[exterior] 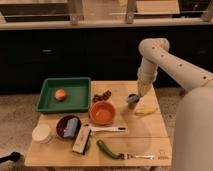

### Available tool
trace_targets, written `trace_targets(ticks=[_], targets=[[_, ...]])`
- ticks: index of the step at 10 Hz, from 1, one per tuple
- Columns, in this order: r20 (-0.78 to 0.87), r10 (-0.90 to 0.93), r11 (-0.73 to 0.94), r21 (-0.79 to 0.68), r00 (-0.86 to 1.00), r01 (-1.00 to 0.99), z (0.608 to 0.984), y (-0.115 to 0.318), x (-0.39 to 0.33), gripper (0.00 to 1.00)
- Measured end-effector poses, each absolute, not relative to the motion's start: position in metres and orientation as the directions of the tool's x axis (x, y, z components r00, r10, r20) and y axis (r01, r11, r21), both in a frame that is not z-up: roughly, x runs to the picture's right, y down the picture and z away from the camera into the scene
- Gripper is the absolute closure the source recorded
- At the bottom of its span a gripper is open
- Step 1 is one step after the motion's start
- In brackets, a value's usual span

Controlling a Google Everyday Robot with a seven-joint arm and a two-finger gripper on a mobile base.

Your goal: Place towel in metal cup

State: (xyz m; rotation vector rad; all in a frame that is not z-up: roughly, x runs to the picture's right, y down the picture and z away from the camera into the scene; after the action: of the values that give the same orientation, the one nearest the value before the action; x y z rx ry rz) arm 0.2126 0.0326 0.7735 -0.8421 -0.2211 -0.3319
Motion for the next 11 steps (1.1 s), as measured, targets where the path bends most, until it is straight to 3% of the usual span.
trace_targets(ticks=[11], targets=[[0.419, -0.137, 0.661, -0.636, 0.898, 0.398, 0.798, 0.037, 0.208, 0.97]])
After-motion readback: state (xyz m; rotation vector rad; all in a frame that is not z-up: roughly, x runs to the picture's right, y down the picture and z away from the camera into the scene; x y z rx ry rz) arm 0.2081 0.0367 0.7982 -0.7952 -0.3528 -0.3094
